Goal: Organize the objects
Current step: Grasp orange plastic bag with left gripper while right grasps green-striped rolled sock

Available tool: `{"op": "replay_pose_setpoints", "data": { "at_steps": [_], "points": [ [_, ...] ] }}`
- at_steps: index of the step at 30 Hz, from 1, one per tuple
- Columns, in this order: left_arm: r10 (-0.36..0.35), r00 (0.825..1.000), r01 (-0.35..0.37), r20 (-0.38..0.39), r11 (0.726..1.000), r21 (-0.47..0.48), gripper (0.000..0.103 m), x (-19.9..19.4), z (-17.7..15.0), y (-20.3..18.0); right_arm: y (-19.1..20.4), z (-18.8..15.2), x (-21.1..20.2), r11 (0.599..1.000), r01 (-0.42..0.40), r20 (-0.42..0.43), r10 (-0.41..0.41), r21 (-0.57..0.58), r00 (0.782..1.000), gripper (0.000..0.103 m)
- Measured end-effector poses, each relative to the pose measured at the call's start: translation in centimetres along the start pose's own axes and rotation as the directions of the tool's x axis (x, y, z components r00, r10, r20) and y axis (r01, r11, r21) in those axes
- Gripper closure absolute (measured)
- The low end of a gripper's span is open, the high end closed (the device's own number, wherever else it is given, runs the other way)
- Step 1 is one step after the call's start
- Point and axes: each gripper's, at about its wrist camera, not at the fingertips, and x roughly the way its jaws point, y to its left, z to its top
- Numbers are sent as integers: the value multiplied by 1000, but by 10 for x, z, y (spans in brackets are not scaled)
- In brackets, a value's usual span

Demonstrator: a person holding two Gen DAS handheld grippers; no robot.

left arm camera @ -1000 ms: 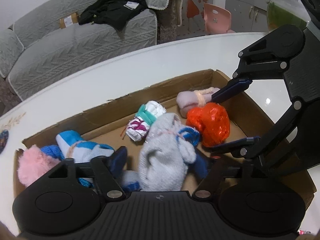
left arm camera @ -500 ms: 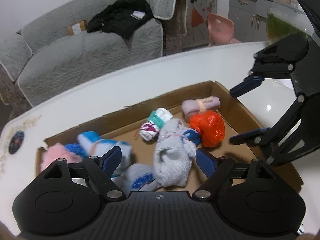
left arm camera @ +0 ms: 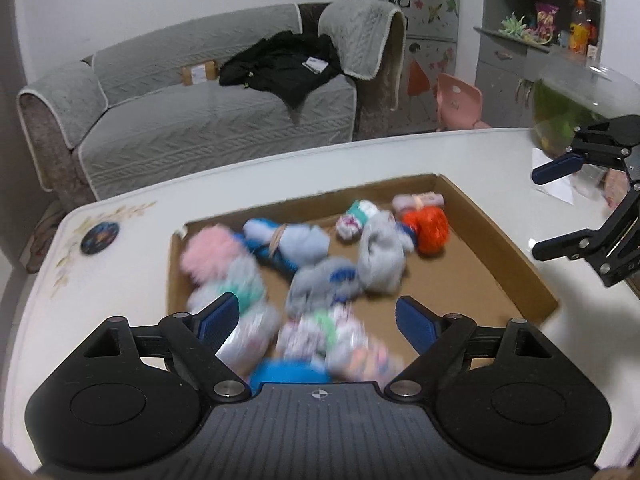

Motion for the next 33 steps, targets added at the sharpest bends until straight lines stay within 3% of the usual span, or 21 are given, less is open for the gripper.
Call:
{"op": "replay_pose_setpoints", "data": {
  "at_steps": [5, 11, 16, 23, 28, 33],
  "points": [
    [-41, 999, 42, 23, 999, -8, 11, -42, -54, 6, 31, -39, -29, 997, -14, 25, 13, 71, 1000, 26],
    [-62, 998, 62, -17, 998, -11, 10, -49, -100, -2, 69, -75, -29, 985, -55, 19, 53, 166, 998, 26],
    [-91, 995, 91, -28, 996, -17, 10, -38, -113, -15, 79, -80, -15, 977, -64, 16, 62, 202, 998, 30],
    [-89, 995, 90, -44, 996, 16, 10, -14, -113, -29, 81, -88, -4, 965, -69, -11, 74, 255, 997, 49],
    [-98, 993, 100, -58, 994, 36, 11, -2, -112, -33, 84, -94, -1, 958, -90, -14, 97, 272, 995, 52],
    [-125, 989, 128, -76, 991, 31, 34, 1, -114, -34, 83, -93, 2, 952, -95, -3, 101, 291, 995, 60]
  ]
}}
